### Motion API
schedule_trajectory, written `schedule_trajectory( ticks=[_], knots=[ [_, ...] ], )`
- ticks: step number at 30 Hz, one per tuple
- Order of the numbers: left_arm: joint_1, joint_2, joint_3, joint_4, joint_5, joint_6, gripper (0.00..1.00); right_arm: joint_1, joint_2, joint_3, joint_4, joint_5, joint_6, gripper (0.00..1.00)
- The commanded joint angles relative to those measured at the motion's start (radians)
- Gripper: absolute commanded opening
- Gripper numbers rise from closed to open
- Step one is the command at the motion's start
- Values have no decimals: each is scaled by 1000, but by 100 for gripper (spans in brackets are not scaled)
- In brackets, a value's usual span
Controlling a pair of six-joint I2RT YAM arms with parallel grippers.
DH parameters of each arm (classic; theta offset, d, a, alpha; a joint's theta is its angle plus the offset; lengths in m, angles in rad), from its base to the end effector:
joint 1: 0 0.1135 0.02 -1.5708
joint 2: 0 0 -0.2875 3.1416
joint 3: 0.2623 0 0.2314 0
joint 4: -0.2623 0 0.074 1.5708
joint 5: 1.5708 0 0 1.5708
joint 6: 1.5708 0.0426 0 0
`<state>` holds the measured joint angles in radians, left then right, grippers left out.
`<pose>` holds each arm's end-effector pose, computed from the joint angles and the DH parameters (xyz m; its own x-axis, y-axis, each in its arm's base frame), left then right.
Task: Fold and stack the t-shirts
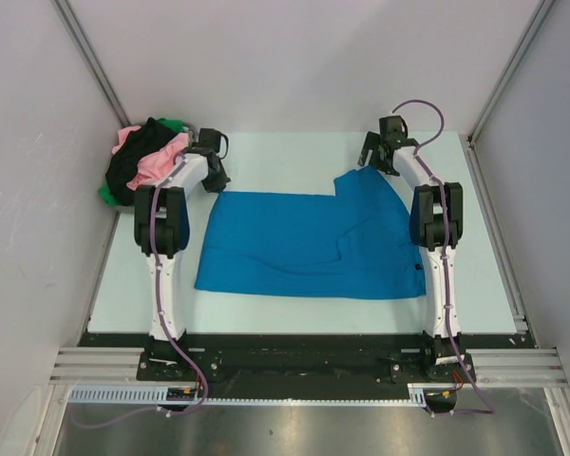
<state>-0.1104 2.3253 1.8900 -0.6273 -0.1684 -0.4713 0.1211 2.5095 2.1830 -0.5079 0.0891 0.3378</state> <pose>0.4990 -0.0481 0.1818 -0.7862 -0.3632 -0.5000 -0.3697 0.9247 -0.0905 0.5574 0.0640 0.1823 -0.7141 0.2456 -0.6555 0.1862 0.9693 0.1604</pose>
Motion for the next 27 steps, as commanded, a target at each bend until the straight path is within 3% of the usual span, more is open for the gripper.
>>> schedule_trajectory(
  ticks=[1, 5, 13, 22, 25, 26, 27],
  knots=[
    [21, -14, -37, -38, 10, -10, 0, 2, 23, 38, -41, 54, -23, 87],
    [26, -20, -40, -37, 15, -16, 0, 11, 58, 90, -99, 63, -25, 76],
    [38, -18, -43, -43, 36, -21, 2, 40, 129, 173, -159, 77, -3, 63],
    [48, -15, -49, -45, 43, -23, 2, 72, 160, 196, -199, 80, 6, 38],
    [49, -17, -51, -41, 47, -24, 2, 71, 158, 195, -205, 86, 20, 14],
    [51, -17, -51, -43, 47, -23, 2, 69, 157, 198, -208, 99, 21, 0],
    [52, -18, -49, -43, 50, -23, 2, 68, 157, 201, -208, 107, 24, 0]
  ],
)
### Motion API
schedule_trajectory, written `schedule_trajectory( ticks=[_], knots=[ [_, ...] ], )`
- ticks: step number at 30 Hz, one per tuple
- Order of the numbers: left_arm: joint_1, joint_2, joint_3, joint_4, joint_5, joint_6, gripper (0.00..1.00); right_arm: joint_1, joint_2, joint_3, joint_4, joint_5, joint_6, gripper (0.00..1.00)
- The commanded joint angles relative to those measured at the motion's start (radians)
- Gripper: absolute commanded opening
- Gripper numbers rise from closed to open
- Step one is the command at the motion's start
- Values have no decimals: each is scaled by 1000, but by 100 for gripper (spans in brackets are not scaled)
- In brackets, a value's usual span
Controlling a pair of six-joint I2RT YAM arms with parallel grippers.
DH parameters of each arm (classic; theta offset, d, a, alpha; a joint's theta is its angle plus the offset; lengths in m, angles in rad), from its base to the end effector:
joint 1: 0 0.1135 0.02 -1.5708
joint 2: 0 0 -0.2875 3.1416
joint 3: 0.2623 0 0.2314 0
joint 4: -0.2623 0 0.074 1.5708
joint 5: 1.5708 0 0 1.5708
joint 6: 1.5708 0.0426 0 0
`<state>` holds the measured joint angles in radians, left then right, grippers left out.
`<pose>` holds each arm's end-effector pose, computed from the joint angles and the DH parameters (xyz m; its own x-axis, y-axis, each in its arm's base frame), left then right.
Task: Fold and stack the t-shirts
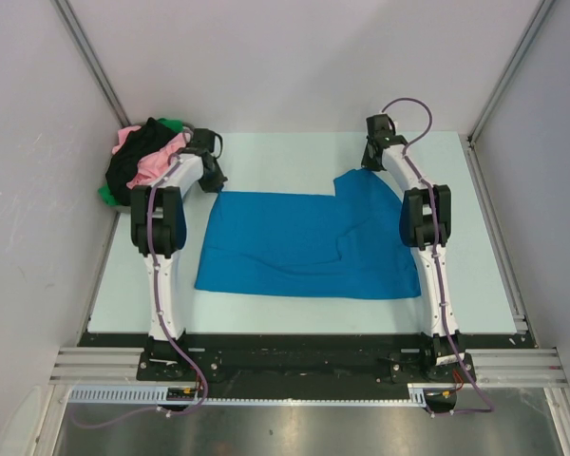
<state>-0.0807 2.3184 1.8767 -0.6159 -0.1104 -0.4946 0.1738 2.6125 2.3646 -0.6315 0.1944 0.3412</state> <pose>0.4990 -0.0357 0.1817 -0.7767 -0.4105 -0.4777 -0.3891 0.9091 -0.1486 0.5662 0.0910 0.1727 -0.7312 0.2050 -0.6507 0.2083 0.9753 0.0731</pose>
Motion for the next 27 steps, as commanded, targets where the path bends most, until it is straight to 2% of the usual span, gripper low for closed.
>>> schedule_trajectory(
  ticks=[1, 4, 11, 15, 21, 27],
  knots=[
    [24, -13, -37, -56, -6, 1, 2, 12, 49, 21, -85, 10, 24, 0],
    [35, -30, -36, -56, 6, 1, 1, 1, 18, 12, -65, 49, 28, 0],
    [55, -154, -60, -44, 51, -5, 0, -23, -236, -158, 15, 54, 22, 0],
    [55, -250, -149, -22, 101, -7, 0, -4, -472, -338, 65, 43, 24, 0],
    [53, -441, -347, 68, 187, -2, 0, 29, -686, -577, 84, 69, 19, 0],
    [39, -594, -533, 91, 161, -13, 0, 52, -925, -853, 82, 102, 50, 0]
  ],
)
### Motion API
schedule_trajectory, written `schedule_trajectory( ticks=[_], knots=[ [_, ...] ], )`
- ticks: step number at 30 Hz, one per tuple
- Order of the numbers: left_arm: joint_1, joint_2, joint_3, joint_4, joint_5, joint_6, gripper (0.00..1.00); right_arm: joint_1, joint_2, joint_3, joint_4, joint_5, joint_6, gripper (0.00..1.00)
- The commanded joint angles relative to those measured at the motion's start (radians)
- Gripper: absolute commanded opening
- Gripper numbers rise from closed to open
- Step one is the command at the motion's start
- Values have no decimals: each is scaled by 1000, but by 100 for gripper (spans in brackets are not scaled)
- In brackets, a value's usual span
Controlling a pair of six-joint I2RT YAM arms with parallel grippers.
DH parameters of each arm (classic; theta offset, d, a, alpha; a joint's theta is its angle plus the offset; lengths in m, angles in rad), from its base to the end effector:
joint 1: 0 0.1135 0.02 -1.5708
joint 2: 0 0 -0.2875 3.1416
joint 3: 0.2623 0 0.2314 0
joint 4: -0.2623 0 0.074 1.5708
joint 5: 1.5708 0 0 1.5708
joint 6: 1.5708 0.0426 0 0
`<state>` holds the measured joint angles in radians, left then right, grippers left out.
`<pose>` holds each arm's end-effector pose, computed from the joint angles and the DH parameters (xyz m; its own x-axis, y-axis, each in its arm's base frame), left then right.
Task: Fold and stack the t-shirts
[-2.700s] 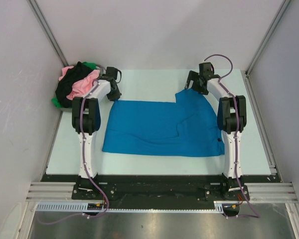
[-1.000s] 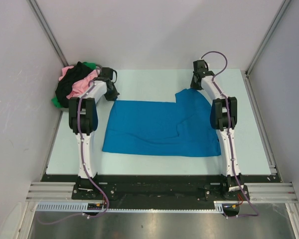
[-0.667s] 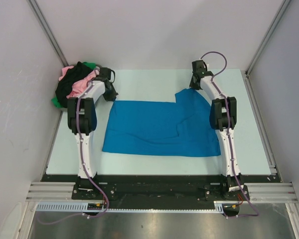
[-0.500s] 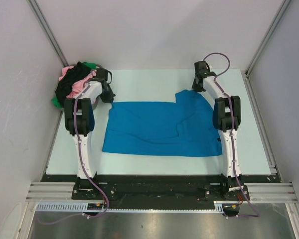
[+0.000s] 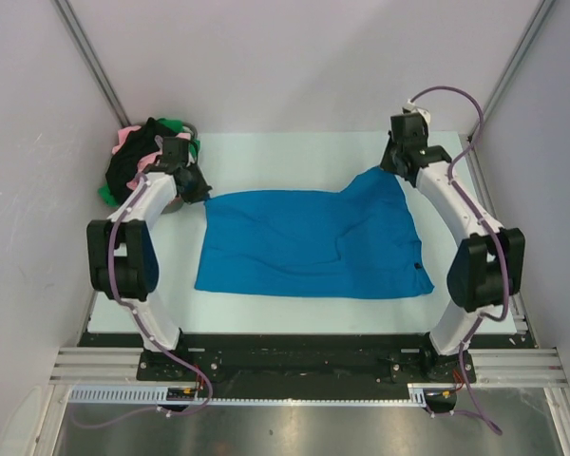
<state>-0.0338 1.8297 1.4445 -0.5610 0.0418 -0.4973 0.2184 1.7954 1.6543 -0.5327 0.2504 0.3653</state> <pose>0.3911 -0.0150 0.2685 -0.7403 -0.4519 -0.4978 -0.3356 0.8900 -0.3088 0.3965 0.0772 0.3498 -0.5764 0.2266 -0.7851 0.1981 0.9709 0.1347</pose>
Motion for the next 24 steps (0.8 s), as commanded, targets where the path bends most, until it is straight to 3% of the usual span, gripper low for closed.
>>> schedule_trajectory(
  ticks=[1, 8, 14, 23, 24],
  knots=[
    [-8, -121, -127, 35, 7, -30, 0, 12, -163, -178, -16, 52, 33, 0],
    [-11, -288, -396, 68, -29, -93, 0, 21, -425, -448, -84, 104, 118, 0],
    [-11, -389, -533, 96, -68, -113, 0, 47, -640, -620, -238, 164, 228, 0],
    [-11, -441, -619, 75, -128, -122, 0, 294, -945, -846, -487, 236, 544, 0],
    [-11, -443, -622, 67, -134, -132, 12, 408, -959, -844, -510, 266, 632, 20]
  ],
)
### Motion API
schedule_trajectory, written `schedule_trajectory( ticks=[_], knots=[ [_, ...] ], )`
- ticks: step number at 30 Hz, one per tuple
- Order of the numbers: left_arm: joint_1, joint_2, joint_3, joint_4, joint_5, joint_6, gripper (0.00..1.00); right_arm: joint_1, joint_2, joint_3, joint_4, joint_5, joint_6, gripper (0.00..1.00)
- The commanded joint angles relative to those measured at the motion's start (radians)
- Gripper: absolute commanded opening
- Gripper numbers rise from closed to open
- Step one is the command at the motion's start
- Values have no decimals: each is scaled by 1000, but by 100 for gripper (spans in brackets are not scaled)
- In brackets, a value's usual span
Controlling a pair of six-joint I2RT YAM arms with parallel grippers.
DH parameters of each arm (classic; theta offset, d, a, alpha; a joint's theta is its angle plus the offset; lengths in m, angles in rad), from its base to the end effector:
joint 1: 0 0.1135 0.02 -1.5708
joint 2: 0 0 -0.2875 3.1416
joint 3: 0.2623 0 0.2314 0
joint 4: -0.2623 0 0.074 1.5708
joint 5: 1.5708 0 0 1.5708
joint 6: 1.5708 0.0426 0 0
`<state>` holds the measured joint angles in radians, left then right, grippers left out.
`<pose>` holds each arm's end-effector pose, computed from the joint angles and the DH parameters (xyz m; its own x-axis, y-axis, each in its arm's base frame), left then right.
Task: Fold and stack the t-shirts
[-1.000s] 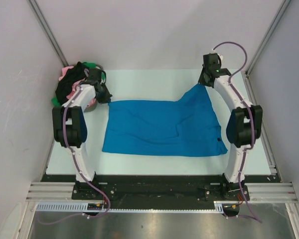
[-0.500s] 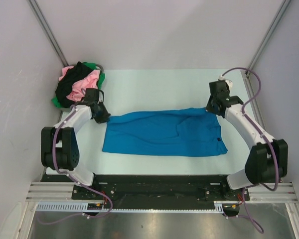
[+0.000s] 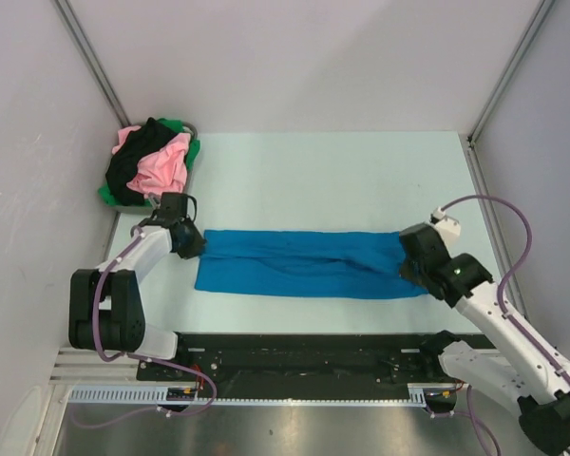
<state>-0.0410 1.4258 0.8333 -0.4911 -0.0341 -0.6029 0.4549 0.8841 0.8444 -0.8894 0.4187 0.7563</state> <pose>0.2518 -0.0089 0.2199 -0.7414 -0.5368 -0.4027 -0.4800 0.8436 -0.2406 0.1253 0.0420 0.2965 -0.6489 0.3806 -0.6589 0.3609 0.9163 0.1738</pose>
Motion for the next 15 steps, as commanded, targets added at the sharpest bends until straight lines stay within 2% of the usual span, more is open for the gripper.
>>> schedule_trajectory(
  ticks=[1, 2, 4, 7, 9, 12, 13, 14, 15],
  knots=[
    [-3, -44, -16, -9, -64, -32, 29, 241, -56, -16, -186, 135, 306, 45],
    [-3, -59, -19, -23, -72, -46, 47, 292, -63, -15, -241, 194, 421, 79],
    [-3, -89, -46, -21, -58, -51, 80, 399, -71, -13, -284, 251, 503, 99],
    [-3, -154, -53, -18, -32, -60, 96, 410, -63, 4, -310, 351, 528, 100],
    [-3, -172, -33, -30, -4, -52, 98, 390, -48, 27, -271, 414, 485, 100],
    [-5, -162, 33, -46, 26, -43, 98, 251, 12, 39, -122, 388, 295, 100],
    [-8, -136, 70, -50, 26, -38, 98, 187, 35, 39, -33, 361, 190, 100],
    [-14, -121, 90, -56, 51, -40, 97, 74, 77, 38, 7, 288, 136, 100],
    [-17, -107, 108, -60, 53, -41, 97, 11, 104, 38, 48, 247, 99, 100]
  ],
)
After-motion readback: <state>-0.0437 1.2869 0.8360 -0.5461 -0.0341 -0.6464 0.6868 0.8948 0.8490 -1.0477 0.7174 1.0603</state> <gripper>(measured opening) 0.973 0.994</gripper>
